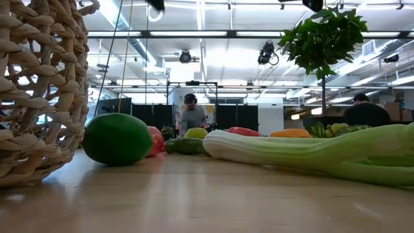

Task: Build produce basket
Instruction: Put the lime into the basket, then put the right mango into the basket

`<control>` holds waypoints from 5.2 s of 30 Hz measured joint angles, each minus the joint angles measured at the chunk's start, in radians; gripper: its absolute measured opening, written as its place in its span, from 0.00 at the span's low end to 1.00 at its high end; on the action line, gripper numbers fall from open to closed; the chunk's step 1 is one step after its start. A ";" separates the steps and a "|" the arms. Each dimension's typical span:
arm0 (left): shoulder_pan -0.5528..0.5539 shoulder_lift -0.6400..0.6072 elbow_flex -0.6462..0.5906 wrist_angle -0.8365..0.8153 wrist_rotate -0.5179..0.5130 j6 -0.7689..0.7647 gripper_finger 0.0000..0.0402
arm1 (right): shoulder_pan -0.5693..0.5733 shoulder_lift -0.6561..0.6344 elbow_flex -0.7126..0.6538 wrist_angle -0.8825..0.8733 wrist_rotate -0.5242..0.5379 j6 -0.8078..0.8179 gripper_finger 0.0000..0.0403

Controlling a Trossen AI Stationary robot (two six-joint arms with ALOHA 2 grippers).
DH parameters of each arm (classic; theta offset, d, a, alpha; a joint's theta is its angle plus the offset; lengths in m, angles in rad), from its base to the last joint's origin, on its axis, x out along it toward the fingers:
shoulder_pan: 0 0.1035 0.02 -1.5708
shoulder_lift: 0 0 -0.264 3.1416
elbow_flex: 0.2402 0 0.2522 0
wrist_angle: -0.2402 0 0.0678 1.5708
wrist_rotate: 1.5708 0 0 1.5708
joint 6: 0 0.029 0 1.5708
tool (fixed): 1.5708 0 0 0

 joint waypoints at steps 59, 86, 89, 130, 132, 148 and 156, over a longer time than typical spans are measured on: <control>0.062 0.376 -0.159 0.067 0.311 -0.192 0.89 | 0.000 -0.002 0.000 -0.054 -0.063 -0.045 0.64; 0.106 0.366 0.420 -0.191 0.233 -0.068 0.60 | 0.000 -0.003 0.000 -0.054 -0.057 -0.046 0.64; 0.095 0.362 0.574 -0.278 0.206 -0.093 0.59 | 0.000 -0.003 0.000 -0.054 -0.059 -0.046 0.64; -0.505 0.030 0.384 -0.354 0.043 -0.592 0.60 | -0.001 0.012 0.000 -0.066 -0.023 -0.012 0.64; -0.512 -0.009 0.327 -0.355 0.040 -0.649 0.60 | -0.001 0.017 0.000 -0.066 -0.027 -0.012 0.64; -0.541 -0.203 0.004 -0.355 0.022 -0.939 0.72 | 0.001 0.017 0.000 -0.075 -0.056 0.011 0.64; -0.434 -0.231 0.005 -0.352 0.083 -0.806 0.84 | 0.001 0.036 0.000 -0.229 -0.015 0.054 0.65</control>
